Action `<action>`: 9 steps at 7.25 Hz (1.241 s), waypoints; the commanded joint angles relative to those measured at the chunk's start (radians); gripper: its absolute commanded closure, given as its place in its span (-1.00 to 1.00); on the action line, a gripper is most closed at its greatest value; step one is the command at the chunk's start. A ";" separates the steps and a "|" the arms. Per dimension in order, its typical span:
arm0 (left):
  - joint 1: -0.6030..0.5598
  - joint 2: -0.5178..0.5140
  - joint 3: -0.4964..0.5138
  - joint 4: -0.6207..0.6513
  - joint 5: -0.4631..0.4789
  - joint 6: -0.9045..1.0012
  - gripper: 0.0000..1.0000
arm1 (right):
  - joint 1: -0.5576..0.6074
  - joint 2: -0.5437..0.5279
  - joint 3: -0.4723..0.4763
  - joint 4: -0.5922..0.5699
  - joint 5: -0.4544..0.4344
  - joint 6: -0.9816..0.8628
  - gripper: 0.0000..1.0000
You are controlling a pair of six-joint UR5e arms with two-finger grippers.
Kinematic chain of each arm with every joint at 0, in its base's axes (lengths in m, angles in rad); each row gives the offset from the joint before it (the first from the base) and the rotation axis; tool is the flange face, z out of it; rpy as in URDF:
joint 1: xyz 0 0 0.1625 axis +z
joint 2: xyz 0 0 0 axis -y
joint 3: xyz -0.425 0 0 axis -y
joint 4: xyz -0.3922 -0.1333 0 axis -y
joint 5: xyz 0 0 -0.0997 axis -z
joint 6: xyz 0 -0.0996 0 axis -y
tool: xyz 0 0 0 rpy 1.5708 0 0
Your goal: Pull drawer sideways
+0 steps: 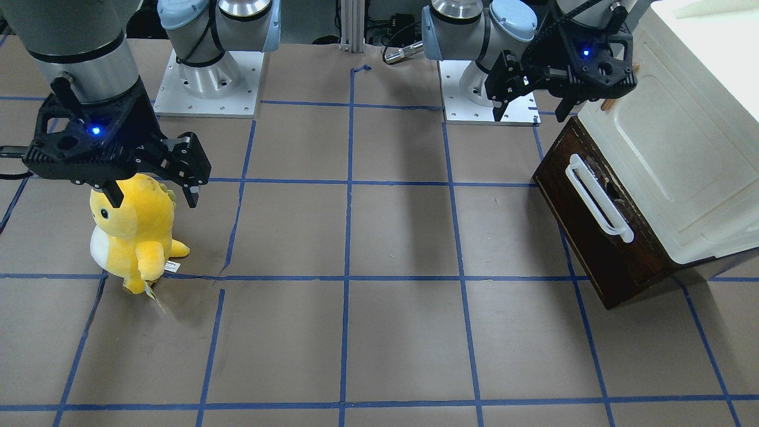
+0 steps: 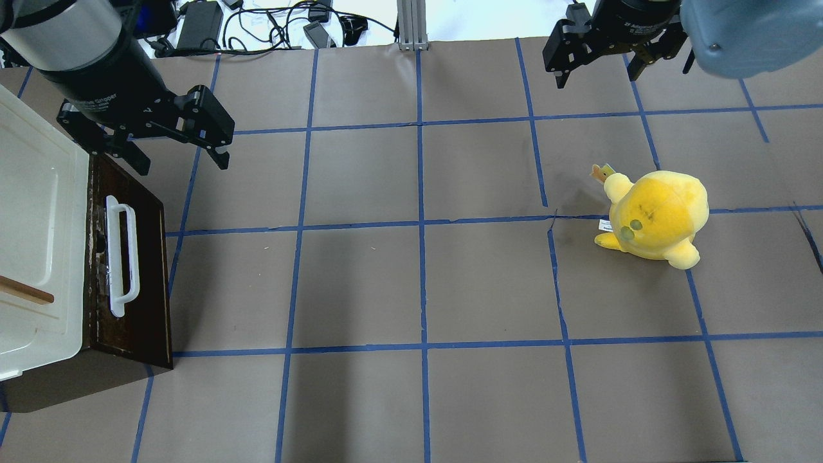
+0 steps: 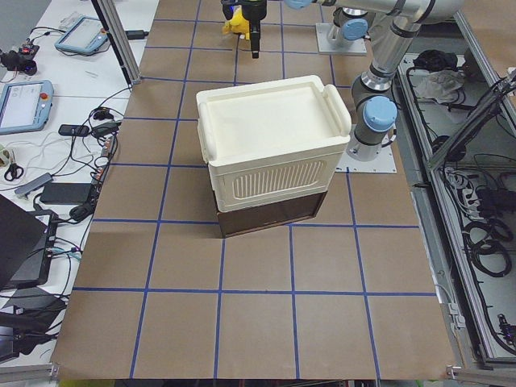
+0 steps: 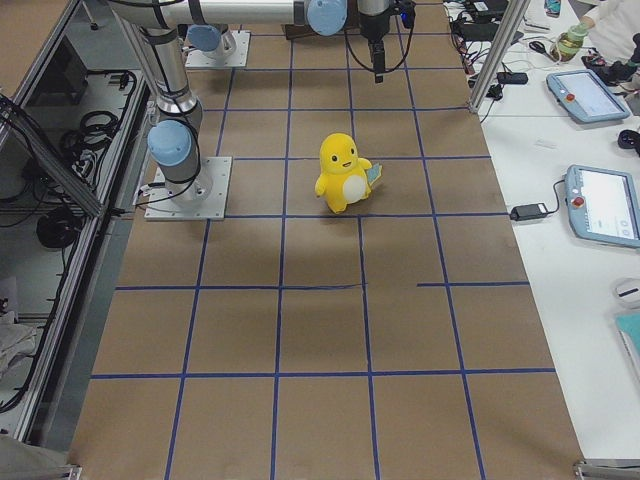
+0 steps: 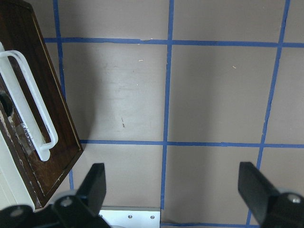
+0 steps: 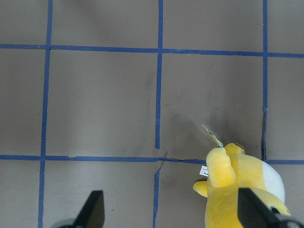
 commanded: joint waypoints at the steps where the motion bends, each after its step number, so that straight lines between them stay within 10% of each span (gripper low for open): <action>1: 0.005 0.000 0.004 0.005 -0.008 0.001 -1.00 | 0.000 0.000 0.000 0.000 0.000 0.000 -1.00; 7: -0.028 -0.039 -0.041 0.077 0.047 -0.143 -1.00 | 0.000 0.000 0.000 0.000 0.000 0.000 -1.00; 9: -0.091 -0.134 -0.162 0.201 0.227 -0.236 -1.00 | 0.000 0.000 0.000 0.000 0.000 0.000 -1.00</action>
